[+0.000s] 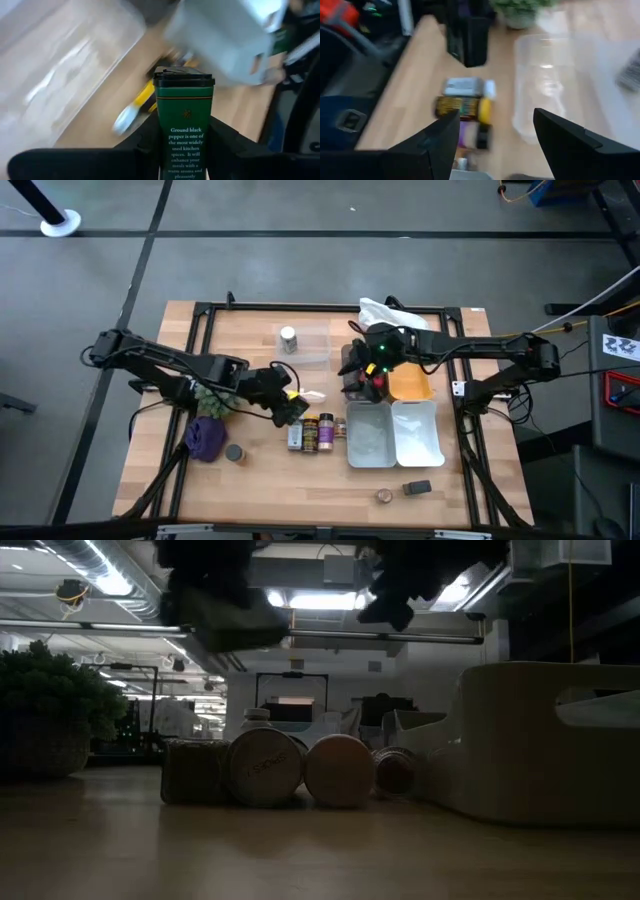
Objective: Sort spices by type
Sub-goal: Put the top black seasoning can into the yellow bin
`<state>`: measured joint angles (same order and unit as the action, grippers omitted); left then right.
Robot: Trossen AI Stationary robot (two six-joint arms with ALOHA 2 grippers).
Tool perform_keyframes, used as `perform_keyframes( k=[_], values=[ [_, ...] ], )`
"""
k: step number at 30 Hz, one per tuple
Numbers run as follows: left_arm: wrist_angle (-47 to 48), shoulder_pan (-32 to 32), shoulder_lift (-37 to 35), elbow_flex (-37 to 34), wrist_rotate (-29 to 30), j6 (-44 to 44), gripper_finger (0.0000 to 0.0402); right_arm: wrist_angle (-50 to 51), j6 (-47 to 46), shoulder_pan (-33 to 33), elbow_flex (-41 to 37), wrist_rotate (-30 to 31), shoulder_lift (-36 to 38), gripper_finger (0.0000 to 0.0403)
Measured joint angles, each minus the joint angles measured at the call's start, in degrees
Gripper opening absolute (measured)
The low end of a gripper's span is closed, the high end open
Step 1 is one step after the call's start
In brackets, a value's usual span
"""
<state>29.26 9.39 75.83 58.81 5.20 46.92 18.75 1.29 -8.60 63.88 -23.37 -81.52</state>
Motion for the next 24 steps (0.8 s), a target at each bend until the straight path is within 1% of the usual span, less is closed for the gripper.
perform_keyframes(
  k=[3,5,8,12,18,24],
  values=[
    [-4.97,-0.13,0.62,0.00,0.33,-3.99,0.0093,-4.64,-2.64,0.00,0.00,-5.07,-1.64,0.0253],
    [-7.79,-0.16,1.08,0.00,1.05,-6.05,0.0094,-7.16,-4.48,0.02,0.00,-7.23,-2.91,0.0253],
    [-9.95,-0.19,1.14,0.00,1.68,-8.63,0.0095,-10.10,-7.33,0.55,0.00,-9.01,-4.81,0.0253],
    [-10.82,-0.33,1.14,0.00,1.70,-9.89,0.0096,-13.28,-10.09,2.22,0.00,-9.53,-7.20,0.0253],
    [-11.86,-0.22,1.14,0.00,1.41,-11.11,0.0096,-18.77,-10.28,5.73,0.00,-7.82,-9.76,0.0253],
    [-12.29,-0.27,1.14,0.00,1.60,-12.19,0.0097,-22.04,-11.68,8.00,0.02,-0.03,-10.23,0.0253]
  ],
)
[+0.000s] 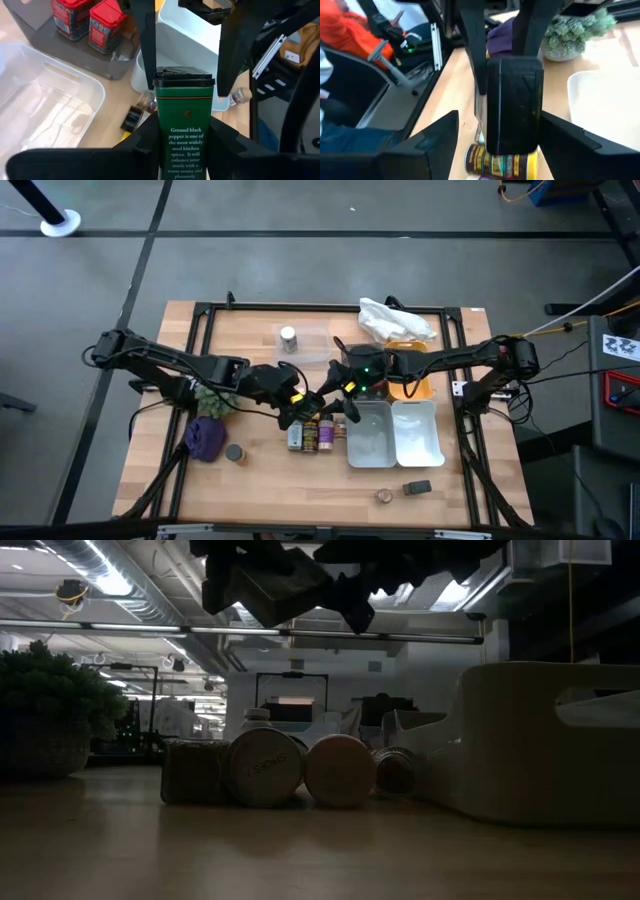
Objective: Sort spices by type
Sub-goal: Put the top black seasoning can into the yellow bin
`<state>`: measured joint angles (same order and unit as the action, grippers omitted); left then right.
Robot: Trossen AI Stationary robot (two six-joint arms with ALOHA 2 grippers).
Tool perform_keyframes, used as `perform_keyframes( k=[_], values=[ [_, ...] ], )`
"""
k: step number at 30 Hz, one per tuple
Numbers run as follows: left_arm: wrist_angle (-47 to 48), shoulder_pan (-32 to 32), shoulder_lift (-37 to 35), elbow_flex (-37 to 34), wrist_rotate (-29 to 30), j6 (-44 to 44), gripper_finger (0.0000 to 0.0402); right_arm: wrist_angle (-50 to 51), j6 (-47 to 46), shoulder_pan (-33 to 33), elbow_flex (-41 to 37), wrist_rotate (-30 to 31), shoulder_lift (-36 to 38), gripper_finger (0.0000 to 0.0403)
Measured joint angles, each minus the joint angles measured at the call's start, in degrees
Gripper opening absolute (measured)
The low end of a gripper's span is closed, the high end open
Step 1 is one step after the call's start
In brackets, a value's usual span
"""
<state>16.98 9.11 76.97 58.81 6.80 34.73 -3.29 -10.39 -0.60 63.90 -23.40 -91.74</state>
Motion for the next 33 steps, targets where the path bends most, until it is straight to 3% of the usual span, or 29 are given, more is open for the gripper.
perform_keyframes(
  k=[15,18,25,33],
  values=[
    [-4.16,-0.05,0.28,0.00,0.75,-7.15,0.0097,-0.04,-3.53,-0.07,0.00,-2.09,0.01,0.0249],
    [-4.20,0.00,0.49,0.00,0.70,-7.99,0.0097,-0.04,-3.52,-0.07,0.00,-1.99,0.02,0.0227],
    [-4.09,0.01,0.61,0.00,0.29,-7.80,0.0107,-0.02,-3.25,-0.11,0.00,-1.42,0.04,0.0129],
    [-3.79,0.01,0.81,0.00,-3.39,-9.93,0.0144,3.74,-3.56,-0.17,0.04,-4.59,0.31,0.0129]
  ],
)
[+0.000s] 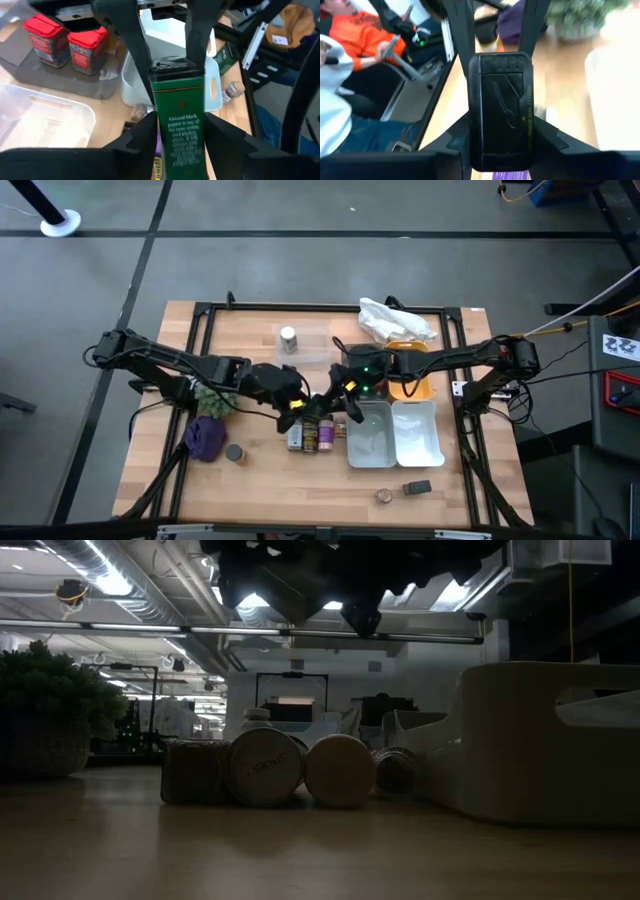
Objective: Sort spices by type
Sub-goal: Put the top black seasoning can into the yellow bin
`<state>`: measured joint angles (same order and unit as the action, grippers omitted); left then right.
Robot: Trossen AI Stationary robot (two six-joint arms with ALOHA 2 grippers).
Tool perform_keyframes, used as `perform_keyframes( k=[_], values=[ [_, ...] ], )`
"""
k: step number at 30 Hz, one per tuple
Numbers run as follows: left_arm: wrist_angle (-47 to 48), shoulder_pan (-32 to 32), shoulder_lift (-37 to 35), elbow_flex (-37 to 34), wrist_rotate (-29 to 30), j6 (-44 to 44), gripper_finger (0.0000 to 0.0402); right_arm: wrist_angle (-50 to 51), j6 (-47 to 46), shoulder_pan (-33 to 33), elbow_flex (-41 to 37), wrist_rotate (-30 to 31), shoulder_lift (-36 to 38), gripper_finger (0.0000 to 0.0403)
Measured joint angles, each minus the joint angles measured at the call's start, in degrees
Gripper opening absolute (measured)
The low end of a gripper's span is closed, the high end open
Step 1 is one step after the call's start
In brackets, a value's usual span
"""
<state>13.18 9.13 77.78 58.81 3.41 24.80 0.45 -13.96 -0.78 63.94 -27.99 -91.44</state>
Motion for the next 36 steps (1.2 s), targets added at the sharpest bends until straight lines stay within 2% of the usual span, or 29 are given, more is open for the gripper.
perform_keyframes(
  k=[7,10,18,25,30,33,36],
  values=[
    [-0.01,-0.15,0.00,0.00,-0.23,-1.07,0.0172,10.27,0.09,0.04,0.00,0.09,0.53,0.0129],
    [-0.05,-0.28,0.00,0.00,-0.22,-1.44,0.0178,14.87,0.34,0.00,0.00,3.04,2.88,0.0129],
    [1.38,-0.64,0.00,0.00,-0.21,-3.80,0.0180,30.09,0.94,0.02,0.07,16.72,15.18,0.0129],
    [1.28,-0.66,0.00,0.00,0.19,-3.93,0.0180,48.35,0.60,0.02,0.05,37.58,25.99,0.0129],
    [1.25,-0.66,0.00,0.00,0.21,-3.88,0.0180,60.26,-2.99,-0.42,0.04,49.92,29.26,0.0129],
    [1.25,-0.66,0.00,0.00,0.23,-3.85,0.0180,64.49,-5.10,-1.93,-0.54,52.57,29.47,0.0129],
    [1.25,-0.66,0.00,0.00,0.23,-3.82,0.0180,63.99,-5.01,-4.39,-3.42,51.95,29.59,0.0129]
  ],
)
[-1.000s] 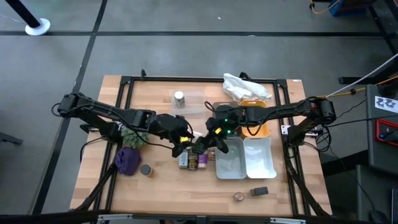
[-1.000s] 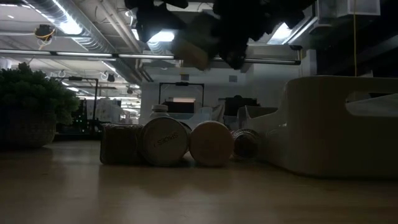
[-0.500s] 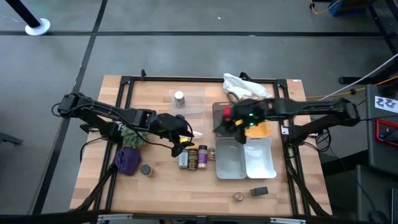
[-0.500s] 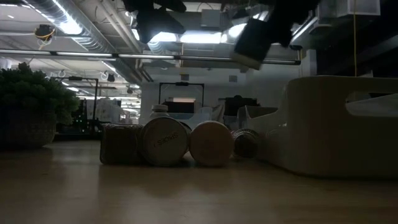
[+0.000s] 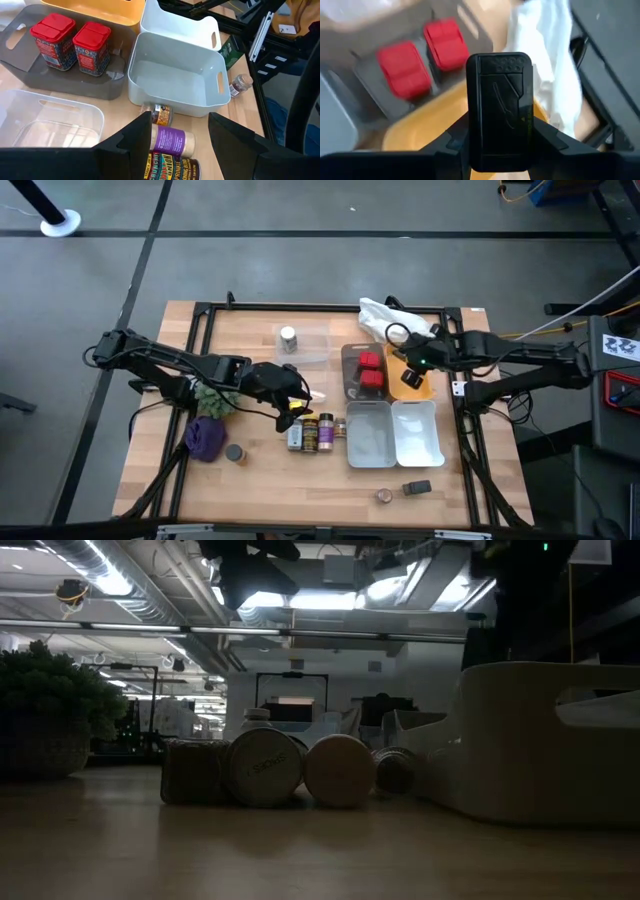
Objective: Sort spices by type
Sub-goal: Put the top black seasoning can into the yellow bin
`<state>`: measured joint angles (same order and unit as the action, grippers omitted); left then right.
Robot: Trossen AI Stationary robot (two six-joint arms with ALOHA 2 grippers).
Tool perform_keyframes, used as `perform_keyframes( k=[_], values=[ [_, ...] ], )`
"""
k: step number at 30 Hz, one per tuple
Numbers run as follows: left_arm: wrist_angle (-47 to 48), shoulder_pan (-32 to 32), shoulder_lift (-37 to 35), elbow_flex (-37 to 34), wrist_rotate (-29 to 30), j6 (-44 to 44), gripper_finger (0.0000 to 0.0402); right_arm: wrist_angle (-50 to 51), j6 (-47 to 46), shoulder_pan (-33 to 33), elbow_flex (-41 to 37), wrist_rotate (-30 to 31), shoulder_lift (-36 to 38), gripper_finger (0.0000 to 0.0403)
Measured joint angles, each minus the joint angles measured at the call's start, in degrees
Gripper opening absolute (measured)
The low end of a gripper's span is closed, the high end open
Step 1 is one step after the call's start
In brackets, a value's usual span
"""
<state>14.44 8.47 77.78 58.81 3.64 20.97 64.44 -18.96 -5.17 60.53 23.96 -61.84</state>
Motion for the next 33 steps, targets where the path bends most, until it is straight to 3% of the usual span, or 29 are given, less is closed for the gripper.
perform_keyframes(
  k=[8,14,18,27,33],
  values=[
    [-0.02,0.00,0.00,0.00,0.02,-0.43,0.0180,-1.90,7.97,-9.60,-8.85,-5.64,0.09,0.0133],
    [-0.04,0.00,0.00,0.00,0.04,-1.49,0.0180,-12.69,15.01,-16.16,-15.82,-15.25,0.09,0.0135],
    [-0.04,0.00,0.00,0.00,0.04,-1.49,0.0180,-18.45,18.51,-19.42,-19.81,-17.02,0.07,0.0140],
    [-0.04,0.00,0.00,0.00,0.17,-1.48,0.0180,-21.30,22.47,-24.76,-19.49,-17.91,-0.27,0.0140],
    [-0.02,0.00,0.00,0.00,0.17,-1.46,0.0180,-22.12,22.46,-27.94,-21.50,-21.93,-0.39,0.0146]
  ],
)
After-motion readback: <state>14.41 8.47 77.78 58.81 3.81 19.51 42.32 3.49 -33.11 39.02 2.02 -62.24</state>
